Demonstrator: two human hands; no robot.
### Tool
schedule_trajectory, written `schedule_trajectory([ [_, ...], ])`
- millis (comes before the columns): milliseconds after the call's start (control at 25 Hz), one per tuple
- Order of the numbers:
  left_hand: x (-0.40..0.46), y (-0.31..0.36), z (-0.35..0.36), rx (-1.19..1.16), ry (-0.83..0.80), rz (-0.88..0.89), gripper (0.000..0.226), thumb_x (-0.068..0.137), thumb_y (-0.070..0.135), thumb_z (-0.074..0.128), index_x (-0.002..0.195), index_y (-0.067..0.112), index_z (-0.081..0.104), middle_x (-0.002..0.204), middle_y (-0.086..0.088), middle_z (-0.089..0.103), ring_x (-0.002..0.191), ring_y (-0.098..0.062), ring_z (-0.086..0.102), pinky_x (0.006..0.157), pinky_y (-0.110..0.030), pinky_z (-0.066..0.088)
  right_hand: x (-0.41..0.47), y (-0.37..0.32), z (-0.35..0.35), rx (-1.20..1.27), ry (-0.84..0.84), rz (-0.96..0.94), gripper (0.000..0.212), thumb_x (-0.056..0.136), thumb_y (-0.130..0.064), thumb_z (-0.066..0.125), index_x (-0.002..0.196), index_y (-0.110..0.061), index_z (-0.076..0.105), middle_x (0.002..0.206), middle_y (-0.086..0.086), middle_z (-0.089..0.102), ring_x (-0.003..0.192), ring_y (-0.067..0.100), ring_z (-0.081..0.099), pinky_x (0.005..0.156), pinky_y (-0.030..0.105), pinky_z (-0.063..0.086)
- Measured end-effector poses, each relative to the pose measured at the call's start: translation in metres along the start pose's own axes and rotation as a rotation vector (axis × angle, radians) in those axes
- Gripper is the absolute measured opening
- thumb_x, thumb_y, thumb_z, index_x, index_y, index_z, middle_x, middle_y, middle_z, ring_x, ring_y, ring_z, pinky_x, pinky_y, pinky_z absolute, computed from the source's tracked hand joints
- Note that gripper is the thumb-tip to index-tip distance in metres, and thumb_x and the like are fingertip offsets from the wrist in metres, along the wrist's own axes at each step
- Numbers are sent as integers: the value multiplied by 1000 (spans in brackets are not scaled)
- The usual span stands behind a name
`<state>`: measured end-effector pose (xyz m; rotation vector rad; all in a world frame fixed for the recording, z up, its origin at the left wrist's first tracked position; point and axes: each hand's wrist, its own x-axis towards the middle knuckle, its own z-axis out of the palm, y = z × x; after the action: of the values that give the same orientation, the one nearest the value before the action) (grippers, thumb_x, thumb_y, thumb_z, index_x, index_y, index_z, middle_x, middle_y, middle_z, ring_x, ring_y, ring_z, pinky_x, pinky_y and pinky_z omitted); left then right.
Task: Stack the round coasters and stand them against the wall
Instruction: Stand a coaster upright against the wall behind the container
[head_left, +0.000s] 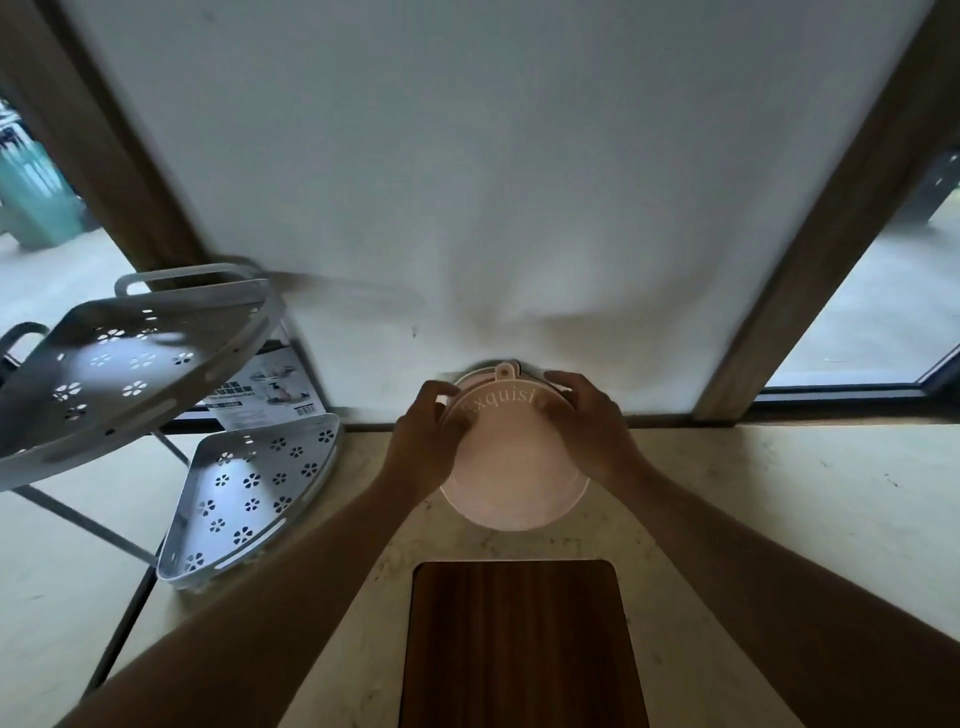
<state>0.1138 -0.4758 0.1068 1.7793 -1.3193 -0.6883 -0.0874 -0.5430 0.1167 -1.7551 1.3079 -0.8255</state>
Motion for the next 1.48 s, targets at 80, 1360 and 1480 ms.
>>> schedule_trajectory([
  [80,22,6,-7,84,13,64,27,94,43,57,113,25,58,92,4,69,80,-17,65,65,-29,51,22,-4,-6,-69,15,-63,20,95,-39,56,109,-27,65,93,-10,66,82,11,63,57,21,39],
  [1360,120,-60,29,406,165,240,32,97,24,55,74,5,68,74,-17,66,70,-34,57,62,-37,40,133,71,37,-179,35,-267,17,82,-27,75,96,-18,72,84,-3,71,76,10,62,69,22,45],
  [1480,119,-67,34,391,191,277,29,97,23,54,78,6,68,75,-15,67,72,-34,57,65,-41,46,133,79,40,-192,25,-309,18,86,-26,71,102,-17,71,90,2,70,81,15,62,74,26,45],
])
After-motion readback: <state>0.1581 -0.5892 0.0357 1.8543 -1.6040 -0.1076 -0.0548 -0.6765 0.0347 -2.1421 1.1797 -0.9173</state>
